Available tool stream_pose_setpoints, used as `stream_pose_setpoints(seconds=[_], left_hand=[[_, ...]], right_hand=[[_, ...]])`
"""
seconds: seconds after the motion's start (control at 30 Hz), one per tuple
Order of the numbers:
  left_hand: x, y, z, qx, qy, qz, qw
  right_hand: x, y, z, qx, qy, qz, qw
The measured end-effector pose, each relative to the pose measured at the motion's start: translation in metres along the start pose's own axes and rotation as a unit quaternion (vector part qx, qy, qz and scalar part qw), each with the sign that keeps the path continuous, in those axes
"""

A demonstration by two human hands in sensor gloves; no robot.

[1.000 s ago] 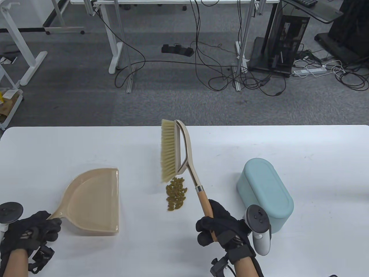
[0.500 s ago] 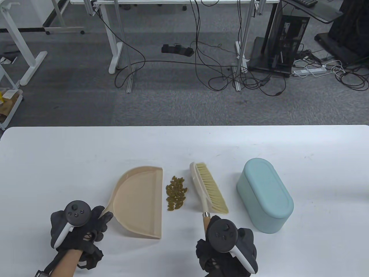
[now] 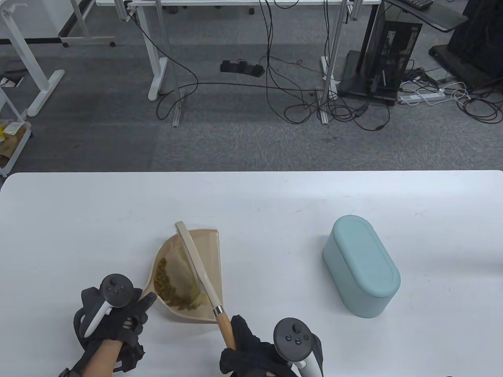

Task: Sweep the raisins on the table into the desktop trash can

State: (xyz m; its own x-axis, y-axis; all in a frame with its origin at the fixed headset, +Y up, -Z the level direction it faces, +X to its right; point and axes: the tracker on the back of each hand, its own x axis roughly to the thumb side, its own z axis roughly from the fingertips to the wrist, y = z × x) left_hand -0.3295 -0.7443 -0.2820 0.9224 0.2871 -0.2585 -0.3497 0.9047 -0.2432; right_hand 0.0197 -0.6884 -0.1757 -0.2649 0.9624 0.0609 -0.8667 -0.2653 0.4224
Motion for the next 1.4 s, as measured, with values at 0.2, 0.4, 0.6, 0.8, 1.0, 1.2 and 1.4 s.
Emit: stream_pose_setpoints(seconds=[0.2,0.4,0.6,0.8,1.0,1.2,1.4], left_hand=[[-0.007,-0.009,-0.003,-0.009,0.002,0.009,1.000],[-0.012,-0.016,-0.002,-0.015,0.006,0.028,0.999],[-0.011,-0.020,-0.004,-0.015,0.007,0.033,0.999],[-0.012,-0.021,-0.004,-0.015,0.008,0.037,0.999],[-0.012,-0.021,-0.004,-0.016,0.008,0.040,0.999],[-0.013,-0.021,-0.004,-0.018,0.008,0.043,0.999],[-0.013,-0.021,-0.004,-0.015,0.008,0.040,0.999]], right_hand=[[0.002,-0.041,-0.002,-0.160,-0.057,0.225,0.959],[-0.035,-0.058,-0.034,-0.178,0.042,0.506,0.843],[-0.070,-0.044,-0.070,-0.155,0.099,0.577,0.795],[-0.083,-0.032,-0.087,-0.090,0.155,0.586,0.790],[-0.088,-0.020,-0.091,-0.047,0.163,0.624,0.763],[-0.071,-0.043,-0.064,-0.095,0.114,0.580,0.801],[-0.045,-0.122,-0.023,-0.258,0.102,0.568,0.775]])
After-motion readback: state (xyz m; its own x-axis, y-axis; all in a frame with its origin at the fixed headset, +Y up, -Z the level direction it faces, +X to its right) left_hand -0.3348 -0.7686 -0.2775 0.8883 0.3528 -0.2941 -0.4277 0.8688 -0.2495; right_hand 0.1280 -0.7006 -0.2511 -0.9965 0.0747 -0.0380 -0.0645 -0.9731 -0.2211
